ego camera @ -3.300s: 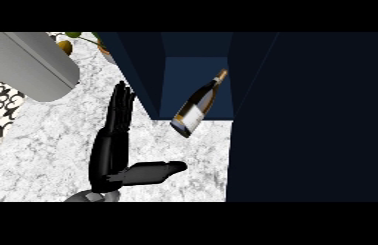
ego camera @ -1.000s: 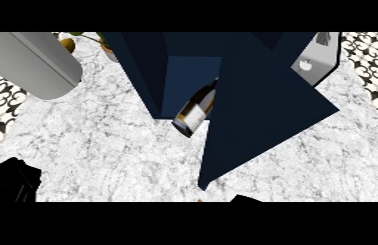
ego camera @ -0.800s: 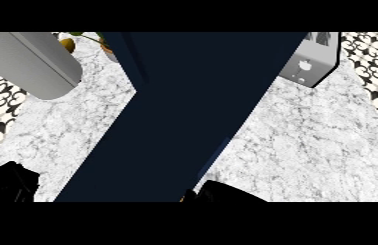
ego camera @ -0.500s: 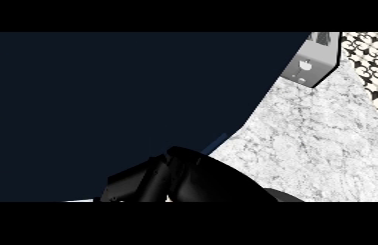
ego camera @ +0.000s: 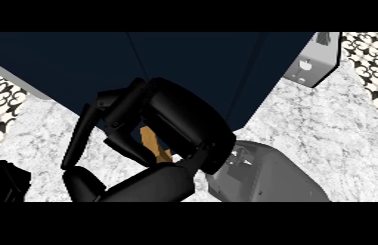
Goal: Pick up the wine, place it into the cabinet and close the cabinet
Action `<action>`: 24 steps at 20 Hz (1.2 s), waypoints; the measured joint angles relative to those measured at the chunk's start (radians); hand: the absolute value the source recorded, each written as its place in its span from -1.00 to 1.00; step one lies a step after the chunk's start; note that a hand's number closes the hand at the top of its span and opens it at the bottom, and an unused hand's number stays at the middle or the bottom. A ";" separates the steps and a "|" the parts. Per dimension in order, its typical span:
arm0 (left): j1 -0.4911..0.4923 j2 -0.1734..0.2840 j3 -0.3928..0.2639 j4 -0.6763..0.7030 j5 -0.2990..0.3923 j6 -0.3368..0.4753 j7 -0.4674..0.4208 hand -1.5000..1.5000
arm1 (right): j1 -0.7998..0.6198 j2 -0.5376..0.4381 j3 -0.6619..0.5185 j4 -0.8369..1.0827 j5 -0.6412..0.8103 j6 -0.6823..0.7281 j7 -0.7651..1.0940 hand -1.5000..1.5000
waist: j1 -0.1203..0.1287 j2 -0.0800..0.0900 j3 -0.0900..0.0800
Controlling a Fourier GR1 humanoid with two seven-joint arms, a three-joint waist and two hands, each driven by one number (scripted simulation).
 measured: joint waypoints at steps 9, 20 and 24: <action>0.010 -0.050 0.019 -0.029 -0.044 -0.018 0.039 1.00 | -0.024 -0.003 -0.089 0.206 -0.043 0.063 -0.070 1.00 | -0.003 0.000 0.000; -0.025 -0.082 0.052 -0.027 -0.060 -0.044 0.089 1.00 | -0.069 -0.015 -0.204 0.502 -0.011 0.279 -0.243 1.00 | 0.007 -0.014 -0.005; -0.023 -0.095 0.046 -0.022 -0.075 -0.053 0.087 1.00 | -0.097 -0.012 -0.215 0.563 -0.018 0.355 -0.267 1.00 | 0.017 -0.021 -0.008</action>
